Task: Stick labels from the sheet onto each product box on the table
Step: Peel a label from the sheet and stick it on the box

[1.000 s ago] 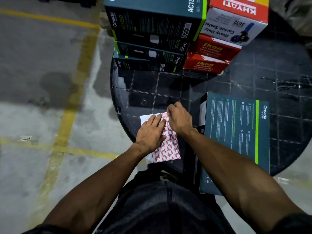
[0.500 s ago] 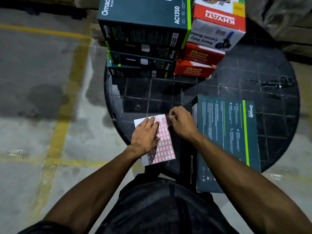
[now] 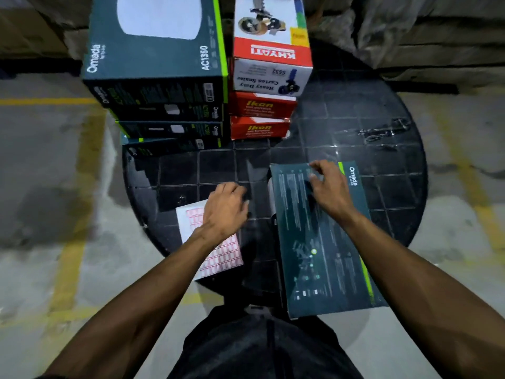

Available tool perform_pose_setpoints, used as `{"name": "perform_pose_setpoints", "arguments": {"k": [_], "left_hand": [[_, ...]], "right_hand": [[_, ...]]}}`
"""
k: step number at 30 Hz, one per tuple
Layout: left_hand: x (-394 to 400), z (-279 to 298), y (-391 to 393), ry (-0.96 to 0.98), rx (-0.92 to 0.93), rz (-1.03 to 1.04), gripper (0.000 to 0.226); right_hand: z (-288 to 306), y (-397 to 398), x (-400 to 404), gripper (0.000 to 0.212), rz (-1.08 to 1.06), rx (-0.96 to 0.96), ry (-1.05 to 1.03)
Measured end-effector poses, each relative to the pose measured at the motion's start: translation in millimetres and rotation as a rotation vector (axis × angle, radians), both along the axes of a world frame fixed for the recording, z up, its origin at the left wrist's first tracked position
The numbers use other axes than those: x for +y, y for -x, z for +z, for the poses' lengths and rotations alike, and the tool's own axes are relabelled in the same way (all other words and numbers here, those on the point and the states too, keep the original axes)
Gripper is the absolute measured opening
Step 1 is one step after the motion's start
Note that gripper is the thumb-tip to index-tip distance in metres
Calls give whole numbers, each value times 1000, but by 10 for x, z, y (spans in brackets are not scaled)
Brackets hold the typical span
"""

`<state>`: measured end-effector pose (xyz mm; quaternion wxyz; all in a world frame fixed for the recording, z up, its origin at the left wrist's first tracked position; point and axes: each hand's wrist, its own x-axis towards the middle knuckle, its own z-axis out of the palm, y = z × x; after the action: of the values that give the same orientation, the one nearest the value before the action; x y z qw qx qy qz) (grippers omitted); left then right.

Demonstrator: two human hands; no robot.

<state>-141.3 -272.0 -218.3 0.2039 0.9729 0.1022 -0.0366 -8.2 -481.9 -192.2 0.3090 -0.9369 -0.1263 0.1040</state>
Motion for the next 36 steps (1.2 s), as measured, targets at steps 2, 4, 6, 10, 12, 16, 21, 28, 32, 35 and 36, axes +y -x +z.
{"name": "perform_pose_setpoints", "arguments": {"k": [2,4,6,10,12,16,21,28,32,35,36], "left_hand": [[-247,109,-241,62,-58,-7,37],[-481,194,-475,105,-73,-1,43],[-668,208,-682,123,-32,13,51],[-879,103,-942,89,149,48,61],[-942,58,-991,64,224,64,63],[-1076,-12,-932,63,235,93,59],[-1286,-18,-684,17,171,158,51],[-1445,-104,-603,-47,132,194,51],[-1467,-207,-623,-39,41,176,53],[-1454,-272,-598,-37,-7,182,48],[-1448,-283,-590,-47,-7,174,48]], "right_hand": [[7,-154,-65,37,51,4,63],[6,-282,-119,42,99,9,158],[-22,-377,-191,45,145,0,245],[-120,-450,-349,54,251,-11,269],[-134,-445,-398,56,259,-38,228],[-167,-385,-495,58,224,-54,178],[-282,-201,-664,54,187,-69,68],[-288,-280,-729,41,128,-26,-26],[-331,-306,-698,39,56,18,-70],[-393,-293,-699,42,42,57,-107],[-401,-294,-699,43,41,69,-111]]}}
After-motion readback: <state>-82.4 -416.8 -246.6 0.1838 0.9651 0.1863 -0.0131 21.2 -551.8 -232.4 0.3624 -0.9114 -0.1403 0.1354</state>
